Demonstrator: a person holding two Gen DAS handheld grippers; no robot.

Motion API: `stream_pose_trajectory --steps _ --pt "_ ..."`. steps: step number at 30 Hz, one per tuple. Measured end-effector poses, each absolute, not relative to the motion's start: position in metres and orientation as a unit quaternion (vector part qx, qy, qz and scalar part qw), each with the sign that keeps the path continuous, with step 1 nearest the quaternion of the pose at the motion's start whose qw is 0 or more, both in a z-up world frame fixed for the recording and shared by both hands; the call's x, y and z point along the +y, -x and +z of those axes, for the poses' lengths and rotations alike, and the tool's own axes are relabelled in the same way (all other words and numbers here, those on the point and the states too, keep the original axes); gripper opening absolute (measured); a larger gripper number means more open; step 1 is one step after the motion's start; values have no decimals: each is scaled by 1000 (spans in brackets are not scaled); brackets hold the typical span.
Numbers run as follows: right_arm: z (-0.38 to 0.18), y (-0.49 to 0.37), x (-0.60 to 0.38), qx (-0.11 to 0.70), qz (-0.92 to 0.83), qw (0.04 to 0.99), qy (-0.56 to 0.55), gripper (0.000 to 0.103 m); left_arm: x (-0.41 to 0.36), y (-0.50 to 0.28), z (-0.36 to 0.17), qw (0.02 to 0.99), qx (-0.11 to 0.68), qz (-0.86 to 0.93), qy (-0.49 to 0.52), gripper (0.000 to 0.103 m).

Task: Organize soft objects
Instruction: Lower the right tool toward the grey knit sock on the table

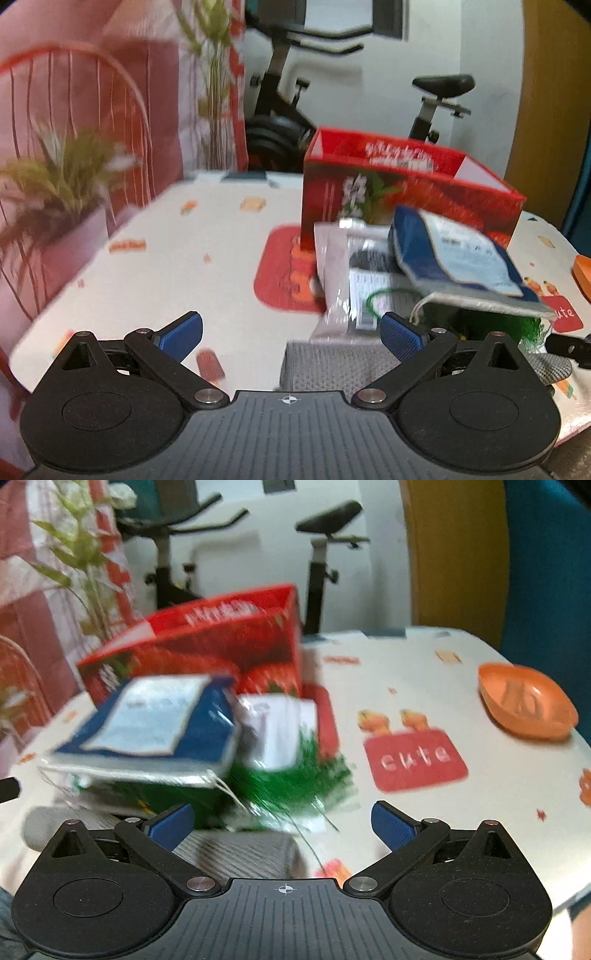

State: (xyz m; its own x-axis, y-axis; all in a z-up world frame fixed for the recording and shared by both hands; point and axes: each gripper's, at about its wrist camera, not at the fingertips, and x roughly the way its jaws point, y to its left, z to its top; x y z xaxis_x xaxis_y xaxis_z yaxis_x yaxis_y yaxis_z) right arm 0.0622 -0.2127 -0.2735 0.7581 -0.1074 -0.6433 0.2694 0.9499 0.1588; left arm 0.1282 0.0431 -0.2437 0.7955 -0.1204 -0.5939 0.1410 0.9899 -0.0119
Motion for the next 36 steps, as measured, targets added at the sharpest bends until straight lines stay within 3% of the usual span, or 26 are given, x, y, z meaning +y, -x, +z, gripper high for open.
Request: stream_pose_trajectory --steps 5,11,14,20,36 --pt "-286 -68 -208 357 -86 922 -122 93 54 -135 -255 942 327 -76 13 103" --pt "-297 -74 -200 388 -71 912 -108 78 56 -139 -259 938 337 -73 23 103" --pt "-302 -75 -200 392 -69 911 -109 77 57 -140 -261 936 343 -73 26 103" --pt "-299 -75 -189 398 -44 913 -75 54 59 -146 -268 927 368 -71 36 103" --pt "-297 -74 -189 401 -35 912 -78 49 77 -158 -292 886 438 -82 129 103"
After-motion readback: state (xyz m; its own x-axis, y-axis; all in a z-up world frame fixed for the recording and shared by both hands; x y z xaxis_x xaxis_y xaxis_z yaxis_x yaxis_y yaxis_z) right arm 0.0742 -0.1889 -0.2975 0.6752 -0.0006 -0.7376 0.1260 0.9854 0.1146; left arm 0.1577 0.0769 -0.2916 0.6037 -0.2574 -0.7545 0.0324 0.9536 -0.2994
